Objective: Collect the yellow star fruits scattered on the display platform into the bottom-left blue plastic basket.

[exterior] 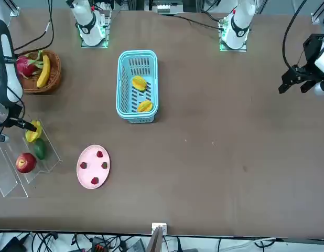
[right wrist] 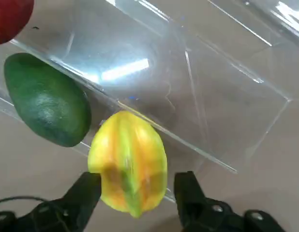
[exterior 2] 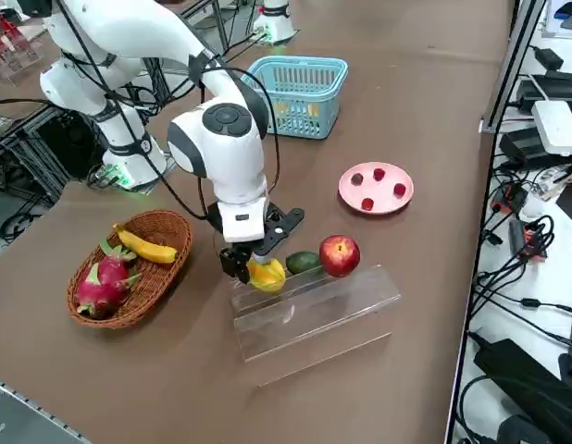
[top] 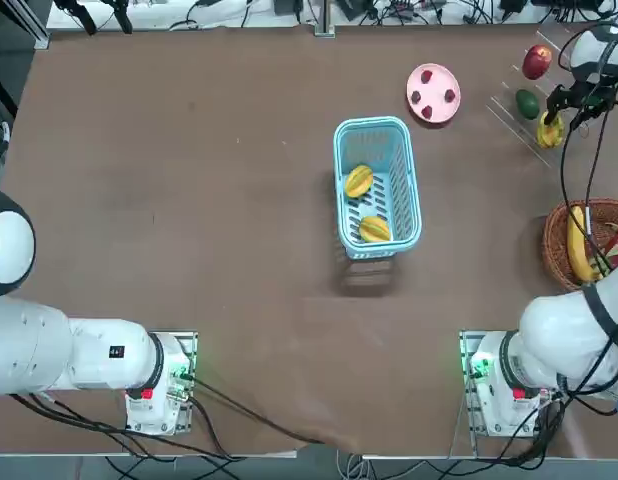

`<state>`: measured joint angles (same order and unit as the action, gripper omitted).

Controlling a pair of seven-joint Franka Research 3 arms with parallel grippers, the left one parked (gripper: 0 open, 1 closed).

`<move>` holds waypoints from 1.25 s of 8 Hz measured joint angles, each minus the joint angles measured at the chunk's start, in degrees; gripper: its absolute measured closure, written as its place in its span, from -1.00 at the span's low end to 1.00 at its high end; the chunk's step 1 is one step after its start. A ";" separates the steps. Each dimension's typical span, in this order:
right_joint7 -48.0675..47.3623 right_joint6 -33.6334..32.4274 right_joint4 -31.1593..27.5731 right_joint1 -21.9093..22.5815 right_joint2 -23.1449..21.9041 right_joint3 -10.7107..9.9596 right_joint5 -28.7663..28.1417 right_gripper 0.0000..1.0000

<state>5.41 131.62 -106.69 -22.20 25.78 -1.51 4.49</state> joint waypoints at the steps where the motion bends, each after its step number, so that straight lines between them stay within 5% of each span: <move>1: 0.00 0.00 0.05 0.00 0.00 0.00 0.14 -0.27; 3: 0.09 0.20 0.15 0.01 -0.06 0.10 0.59 0.49; 7: -0.16 -1.38 1.02 0.16 -0.61 0.64 1.94 0.52; 10: -4.84 -16.48 7.16 2.63 -5.60 1.13 1.12 0.58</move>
<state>0.57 115.14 -99.53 -19.56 20.19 -0.38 5.62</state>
